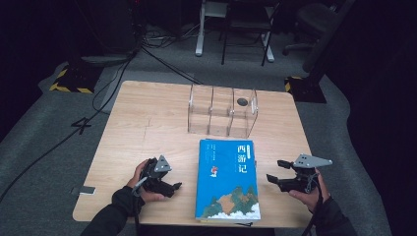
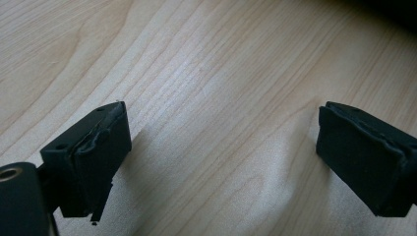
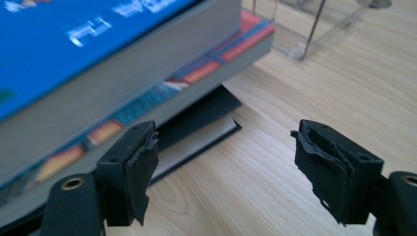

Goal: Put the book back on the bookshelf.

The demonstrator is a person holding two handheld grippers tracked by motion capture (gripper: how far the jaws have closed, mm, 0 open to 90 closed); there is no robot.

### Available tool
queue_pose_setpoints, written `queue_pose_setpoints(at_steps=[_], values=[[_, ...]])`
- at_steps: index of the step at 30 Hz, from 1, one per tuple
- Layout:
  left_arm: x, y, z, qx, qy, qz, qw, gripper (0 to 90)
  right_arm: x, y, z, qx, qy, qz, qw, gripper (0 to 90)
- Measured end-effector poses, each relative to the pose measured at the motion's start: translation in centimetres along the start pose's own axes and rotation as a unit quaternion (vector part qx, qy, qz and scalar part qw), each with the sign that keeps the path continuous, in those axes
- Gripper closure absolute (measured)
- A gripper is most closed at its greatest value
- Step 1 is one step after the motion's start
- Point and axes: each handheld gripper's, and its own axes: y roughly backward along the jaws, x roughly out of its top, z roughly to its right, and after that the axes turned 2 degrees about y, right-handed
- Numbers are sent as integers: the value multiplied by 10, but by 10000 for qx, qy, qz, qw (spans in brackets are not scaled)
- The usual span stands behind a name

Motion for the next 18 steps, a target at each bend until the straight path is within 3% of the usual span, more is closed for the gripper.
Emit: queue_pose_setpoints(at_steps=[10,18], values=[[1,-1,4,-14,-41,19,10000,81,19,14,-27,270,197,303,9990,243],[2,-1,4,-12,-24,11,10000,79,32,10,-49,508,403,226,9976,244]])
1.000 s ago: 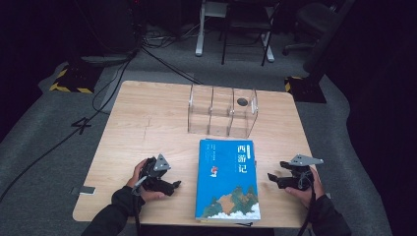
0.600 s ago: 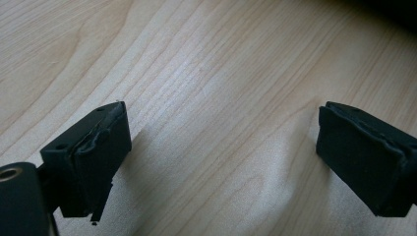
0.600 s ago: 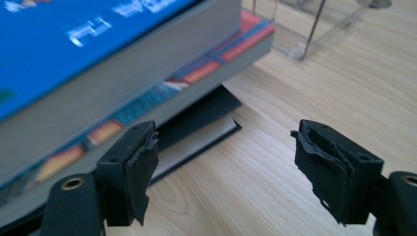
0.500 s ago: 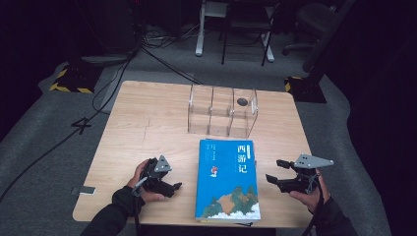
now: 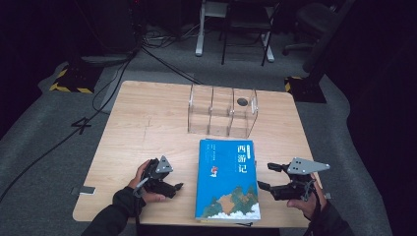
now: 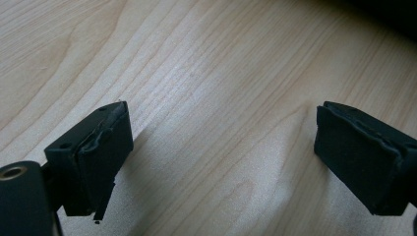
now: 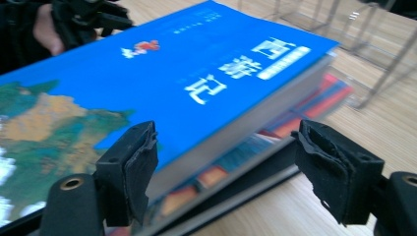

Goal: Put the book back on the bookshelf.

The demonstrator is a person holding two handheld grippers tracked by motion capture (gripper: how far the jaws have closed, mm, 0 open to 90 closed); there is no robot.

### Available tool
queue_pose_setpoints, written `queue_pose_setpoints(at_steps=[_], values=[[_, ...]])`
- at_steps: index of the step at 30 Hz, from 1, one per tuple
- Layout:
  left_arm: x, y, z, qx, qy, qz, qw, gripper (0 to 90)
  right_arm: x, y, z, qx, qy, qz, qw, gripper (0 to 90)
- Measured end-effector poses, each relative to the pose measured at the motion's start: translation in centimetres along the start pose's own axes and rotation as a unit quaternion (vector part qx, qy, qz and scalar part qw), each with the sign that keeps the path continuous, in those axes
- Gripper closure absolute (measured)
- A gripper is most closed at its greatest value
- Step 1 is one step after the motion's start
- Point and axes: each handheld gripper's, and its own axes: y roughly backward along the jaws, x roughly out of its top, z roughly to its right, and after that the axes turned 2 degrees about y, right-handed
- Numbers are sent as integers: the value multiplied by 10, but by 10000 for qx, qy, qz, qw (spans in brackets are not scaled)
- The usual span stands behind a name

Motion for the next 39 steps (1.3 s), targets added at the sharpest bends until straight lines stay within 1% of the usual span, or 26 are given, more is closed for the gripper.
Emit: queue_pose_setpoints(at_steps=[3,10,11,13,14,15,17,19,20,21,22,23,24,26,27,28,31,33,35,36,37,38,39], values=[[1,-1,0,-15,-14,8,10000,79,2,-5,-6,76,23,-54,10000,244],[2,-2,1,-35,-37,-8,10000,79,0,-13,-13,262,33,-306,9992,236],[2,-2,1,-39,-40,-8,10000,79,0,-15,-13,295,37,-334,9990,227],[3,-2,1,-43,-72,-20,10000,79,-1,-18,-12,343,-30,-346,9988,200],[3,-2,1,-46,-75,-24,10000,79,-1,-19,-11,390,-66,-355,9986,198],[3,-2,1,-46,-75,-24,10000,79,-1,-19,-11,390,-66,-355,9986,198],[3,-3,3,-36,-32,-8,10000,79,-1,-22,-9,482,-174,-379,9980,169],[5,-4,4,-46,-56,-16,10000,86,-3,-27,-2,675,-416,-430,9959,127],[6,-4,5,-49,-61,-24,10000,86,-3,-27,-2,675,-416,-430,9959,127],[7,-6,7,-73,-81,13,9999,115,-3,-32,1,776,-515,-474,9945,94],[7,-6,7,-73,-81,13,9999,137,-3,-32,1,776,-515,-474,9945,94],[8,-6,7,-88,-87,44,9999,137,-3,-33,3,834,-574,-499,9936,85],[9,-7,8,-102,-97,55,9999,160,-2,-38,6,919,-652,-575,9920,57],[10,-8,8,-111,-102,72,9999,182,-2,-39,6,954,-655,-576,9916,57],[11,-8,8,-111,-124,94,9998,182,-2,-41,7,1008,-688,-583,9908,57],[13,-9,8,-98,-135,107,9998,204,-1,-44,8,1096,-732,-611,9894,45],[19,-12,7,-106,-214,107,9997,202,-1,-46,8,1126,-697,-614,9893,45],[23,-13,7,-108,-235,196,9995,204,1,-48,8,1113,-683,-644,9894,30],[33,-16,6,-164,-286,213,9992,209,3,-49,7,1077,-655,-673,9897,22],[37,-18,6,-141,-300,260,9991,210,3,-49,7,1060,-644,-676,9900,19],[41,-19,5,-103,-363,256,9990,220,4,-50,7,1052,-634,-672,9902,18],[44,-22,5,-134,-380,233,9989,227,4,-50,7,1042,-614,-678,9903,18],[47,-24,4,-83,-395,206,9990,226,4,-50,7,1044,-609,-673,9904,18]])
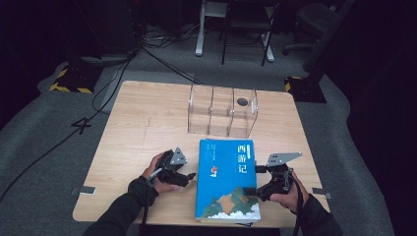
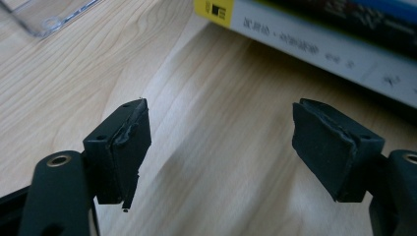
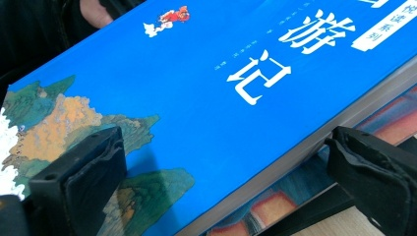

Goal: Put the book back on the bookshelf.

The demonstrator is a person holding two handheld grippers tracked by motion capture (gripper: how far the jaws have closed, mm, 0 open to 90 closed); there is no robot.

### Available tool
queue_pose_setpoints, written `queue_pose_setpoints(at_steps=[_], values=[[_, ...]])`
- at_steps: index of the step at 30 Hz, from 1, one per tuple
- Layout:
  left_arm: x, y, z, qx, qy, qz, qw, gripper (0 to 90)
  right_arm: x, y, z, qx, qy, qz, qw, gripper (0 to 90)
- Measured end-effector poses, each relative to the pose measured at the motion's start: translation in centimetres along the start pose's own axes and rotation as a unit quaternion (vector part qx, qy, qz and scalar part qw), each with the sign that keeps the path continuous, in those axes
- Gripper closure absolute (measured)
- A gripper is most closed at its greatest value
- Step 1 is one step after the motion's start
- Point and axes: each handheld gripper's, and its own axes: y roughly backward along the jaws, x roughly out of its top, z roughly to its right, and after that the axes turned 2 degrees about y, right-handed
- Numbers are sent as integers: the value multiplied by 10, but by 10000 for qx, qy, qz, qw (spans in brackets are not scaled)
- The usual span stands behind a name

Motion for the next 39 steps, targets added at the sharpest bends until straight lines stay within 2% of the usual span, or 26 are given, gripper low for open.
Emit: queue_pose_setpoints(at_steps=[5,7,9,14,19,31,36,39], values=[[7,-6,-3,48,32,12,10000,233,1,1,-1,-31,68,-19,10000,20],[10,-8,-4,-17,103,113,9999,234,1,1,-1,-31,98,-4,9999,19],[13,-10,-4,77,52,85,9999,237,1,1,-1,-36,113,-5,9999,19],[14,-13,-8,102,80,92,9999,243,2,1,-1,-27,173,-22,9998,22],[15,-17,-11,58,143,202,9997,330,5,0,0,1,240,8,9997,28],[17,-21,-12,103,44,188,9998,341,20,-10,4,-34,459,58,9989,42],[17,-18,-15,138,162,268,9994,376,22,-11,5,-26,439,135,9989,66],[16,-11,-21,127,328,507,9981,421,20,-9,7,-42,362,227,9991,122]])
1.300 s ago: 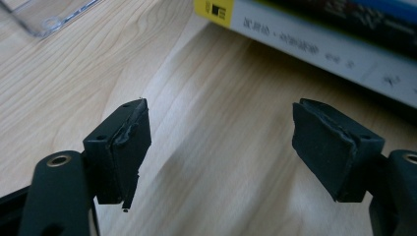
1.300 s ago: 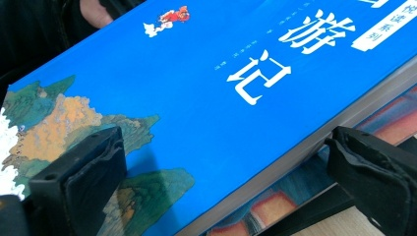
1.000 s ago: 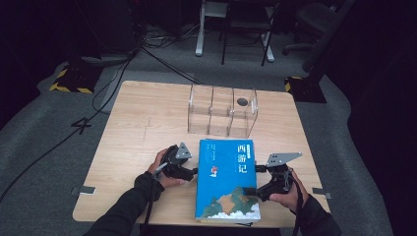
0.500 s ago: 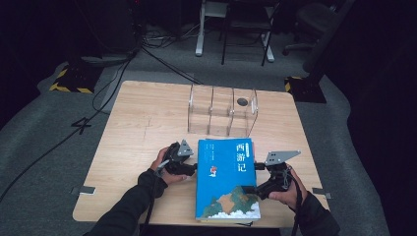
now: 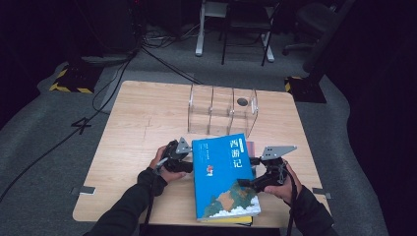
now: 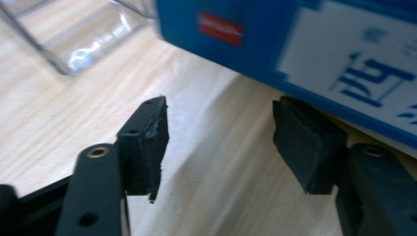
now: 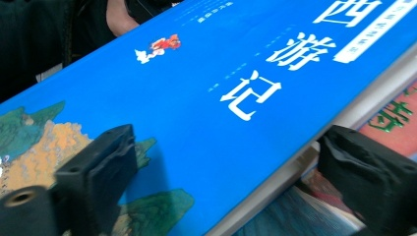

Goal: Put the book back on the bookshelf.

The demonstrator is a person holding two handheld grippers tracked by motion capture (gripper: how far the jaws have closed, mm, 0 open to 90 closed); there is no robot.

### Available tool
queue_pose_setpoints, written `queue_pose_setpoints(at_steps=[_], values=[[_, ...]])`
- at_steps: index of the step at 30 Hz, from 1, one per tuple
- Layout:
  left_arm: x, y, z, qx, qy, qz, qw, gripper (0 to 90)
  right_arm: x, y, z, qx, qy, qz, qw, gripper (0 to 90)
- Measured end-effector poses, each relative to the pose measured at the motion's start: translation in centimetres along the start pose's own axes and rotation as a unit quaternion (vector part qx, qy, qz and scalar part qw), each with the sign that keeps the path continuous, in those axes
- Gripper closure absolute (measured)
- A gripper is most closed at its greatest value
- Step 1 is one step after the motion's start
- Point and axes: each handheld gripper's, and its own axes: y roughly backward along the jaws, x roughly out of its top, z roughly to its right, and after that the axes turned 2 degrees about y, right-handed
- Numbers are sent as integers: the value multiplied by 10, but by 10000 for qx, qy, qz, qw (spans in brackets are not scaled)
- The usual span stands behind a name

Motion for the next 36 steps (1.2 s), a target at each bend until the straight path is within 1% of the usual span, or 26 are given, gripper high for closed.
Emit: queue_pose_setpoints(at_steps=[1,2,3,5,7,8,9,15,16,17,18,20,21,22,26,27,28,30,32,35,36], values=[[2,4,-4,-110,167,145,9997,435,-1,1,0,0,-27,9,10000,136],[3,6,-5,-105,190,159,9996,453,-2,2,1,4,-60,-27,10000,139],[4,6,-5,-103,179,142,9997,452,-3,2,2,29,-119,-79,9999,141],[5,4,-4,-66,76,96,9999,457,-5,6,3,146,-219,-220,9994,144],[5,4,-4,-105,64,129,9998,476,-7,11,3,309,-219,-303,9988,166],[5,4,-4,-107,67,135,9998,471,-10,13,2,465,-235,-432,9977,152],[5,4,-5,-123,75,143,9998,475,-13,13,-1,700,-292,-572,9955,138],[5,4,-4,-123,-18,139,9998,495,-13,11,-2,674,-234,-578,9958,112],[6,4,-4,-181,-51,138,9997,509,-12,11,-3,643,-188,-580,9961,112],[6,4,-4,-189,-62,144,9997,542,-12,12,-4,615,-137,-562,9964,114],[6,3,-4,-163,-67,149,9997,542,-11,12,-5,620,-112,-546,9965,116],[6,3,-5,-197,-46,155,9997,546,-11,12,-5,617,-76,-519,9967,120],[6,3,-5,-193,-53,156,9997,549,-11,13,-5,610,-28,-491,9969,121],[6,3,-5,-220,-54,155,9996,550,-10,14,-7,589,77,-458,9972,122],[6,3,-6,-198,-77,157,9997,552,-7,15,-7,595,146,-397,9973,124],[6,2,-7,-227,-81,164,9996,554,-6,14,-7,580,168,-394,9974,124],[6,2,-7,-242,-60,180,9995,559,-3,11,-4,576,97,-354,9977,123],[6,2,-7,-241,-57,185,9995,563,-3,10,-4,571,80,-335,9978,123],[6,1,-8,-236,-52,189,9995,565,0,8,0,573,58,-343,9978,124],[7,1,-8,-226,-32,200,9995,565,6,3,8,463,-40,-280,9985,125],[7,1,-8,-217,-18,199,9996,565,8,1,11,476,-51,-241,9986,132]])
